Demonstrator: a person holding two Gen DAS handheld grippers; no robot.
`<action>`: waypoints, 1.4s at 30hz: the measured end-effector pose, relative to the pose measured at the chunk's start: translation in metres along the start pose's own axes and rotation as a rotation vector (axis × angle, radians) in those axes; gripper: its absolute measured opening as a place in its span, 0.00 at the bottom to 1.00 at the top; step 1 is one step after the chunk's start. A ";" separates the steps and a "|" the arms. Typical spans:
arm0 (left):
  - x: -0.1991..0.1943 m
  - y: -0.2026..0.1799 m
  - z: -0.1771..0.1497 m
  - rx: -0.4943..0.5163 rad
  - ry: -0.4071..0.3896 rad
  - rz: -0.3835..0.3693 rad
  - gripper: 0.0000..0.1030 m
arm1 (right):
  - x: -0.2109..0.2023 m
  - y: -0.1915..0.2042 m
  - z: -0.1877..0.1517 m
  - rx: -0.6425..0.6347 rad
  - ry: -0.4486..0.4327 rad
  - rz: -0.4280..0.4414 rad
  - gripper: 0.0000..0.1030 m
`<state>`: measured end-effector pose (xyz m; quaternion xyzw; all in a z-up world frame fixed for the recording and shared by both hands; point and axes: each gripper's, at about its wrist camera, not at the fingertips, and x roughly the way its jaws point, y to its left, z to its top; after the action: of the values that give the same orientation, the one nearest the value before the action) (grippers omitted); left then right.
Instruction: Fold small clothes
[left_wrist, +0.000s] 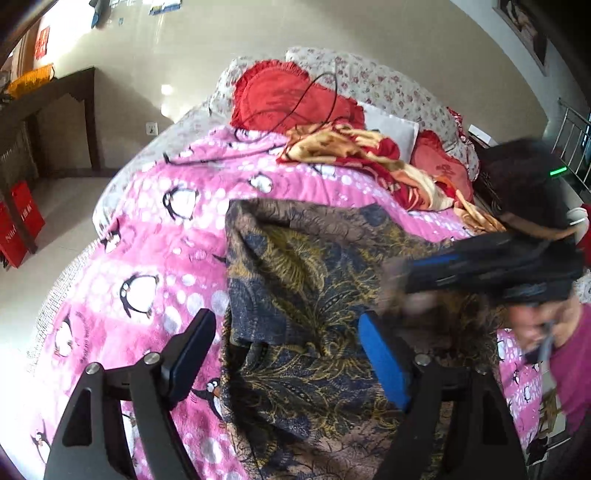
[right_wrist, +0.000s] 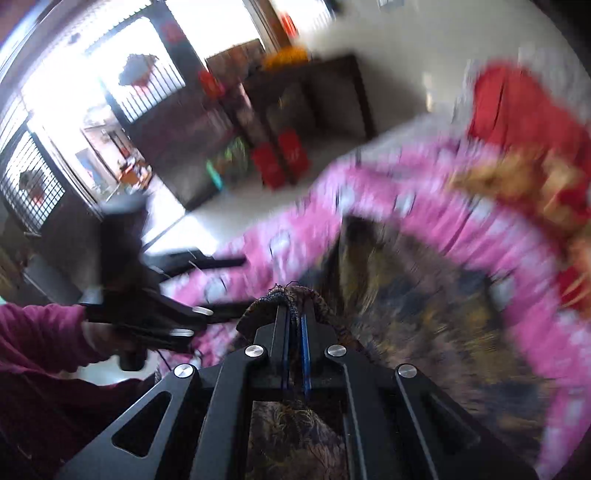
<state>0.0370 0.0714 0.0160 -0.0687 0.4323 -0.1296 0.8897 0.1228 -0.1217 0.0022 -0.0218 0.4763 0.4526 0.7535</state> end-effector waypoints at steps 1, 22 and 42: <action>0.005 0.000 0.000 -0.005 0.011 -0.005 0.81 | 0.016 -0.014 -0.003 0.034 0.026 -0.032 0.02; 0.110 -0.064 0.003 0.145 0.227 0.006 0.12 | -0.228 -0.055 -0.254 0.498 -0.280 -0.569 0.50; -0.092 -0.089 0.078 0.168 -0.085 -0.144 0.09 | -0.201 -0.083 -0.241 0.478 -0.434 -0.610 0.01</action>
<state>0.0290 0.0136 0.1540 -0.0304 0.3759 -0.2260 0.8982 -0.0144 -0.4152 -0.0138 0.1091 0.3702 0.0810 0.9190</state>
